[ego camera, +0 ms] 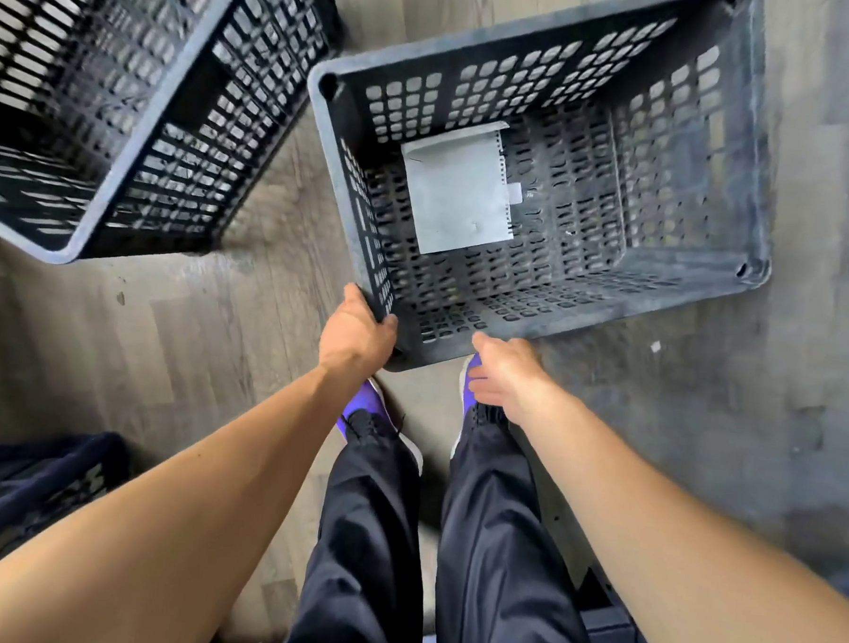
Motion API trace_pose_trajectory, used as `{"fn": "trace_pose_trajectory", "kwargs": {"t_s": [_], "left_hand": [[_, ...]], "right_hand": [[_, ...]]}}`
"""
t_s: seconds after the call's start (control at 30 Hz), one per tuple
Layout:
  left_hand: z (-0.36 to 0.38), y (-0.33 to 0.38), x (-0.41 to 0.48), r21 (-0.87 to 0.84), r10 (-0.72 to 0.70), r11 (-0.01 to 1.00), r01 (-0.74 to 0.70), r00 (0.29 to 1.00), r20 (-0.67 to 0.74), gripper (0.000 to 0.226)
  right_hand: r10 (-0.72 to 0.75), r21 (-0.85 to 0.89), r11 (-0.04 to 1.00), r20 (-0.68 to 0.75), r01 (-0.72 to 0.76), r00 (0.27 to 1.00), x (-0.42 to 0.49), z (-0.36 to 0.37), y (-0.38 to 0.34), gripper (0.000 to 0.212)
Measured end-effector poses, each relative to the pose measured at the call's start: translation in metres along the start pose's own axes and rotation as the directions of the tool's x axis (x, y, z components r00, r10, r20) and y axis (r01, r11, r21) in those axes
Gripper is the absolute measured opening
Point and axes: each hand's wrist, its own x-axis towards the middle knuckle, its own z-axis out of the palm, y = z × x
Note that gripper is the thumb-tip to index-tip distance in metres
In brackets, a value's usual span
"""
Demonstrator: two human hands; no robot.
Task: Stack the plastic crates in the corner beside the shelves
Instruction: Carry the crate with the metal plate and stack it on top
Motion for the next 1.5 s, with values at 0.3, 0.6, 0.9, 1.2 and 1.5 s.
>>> {"fn": "trace_pose_trajectory", "kwargs": {"t_s": [0.3, 0.6, 0.9, 1.2, 1.5], "left_hand": [[0.005, 0.002, 0.023, -0.378, -0.110, 0.919, 0.116, 0.993, 0.037, 0.052], [0.003, 0.024, 0.002, -0.591, -0.131, 0.794, 0.144, 0.989, 0.065, 0.039], [-0.038, 0.045, -0.064, -0.704, -0.130, 0.701, 0.117, 0.991, 0.036, 0.045], [-0.069, 0.003, -0.156, -0.782, -0.222, 0.600, 0.168, 0.974, 0.039, 0.047], [-0.098, -0.009, -0.231, -0.843, -0.228, 0.522, 0.126, 0.974, 0.005, 0.051]], "right_hand": [[0.081, 0.545, 0.829, 0.102, -0.124, 0.991, 0.035, -0.008, 0.001, 0.039], [0.016, 0.669, 0.739, 0.099, -0.079, 0.995, 0.028, -0.012, -0.005, 0.037], [-0.034, 0.590, 0.801, 0.212, -0.100, 0.977, -0.036, -0.052, -0.027, 0.011], [0.073, 0.423, 0.887, 0.268, -0.186, 0.961, -0.113, -0.046, -0.003, 0.030], [-0.042, 0.384, 0.922, 0.216, -0.046, 0.976, -0.189, -0.046, -0.007, 0.021]]}}
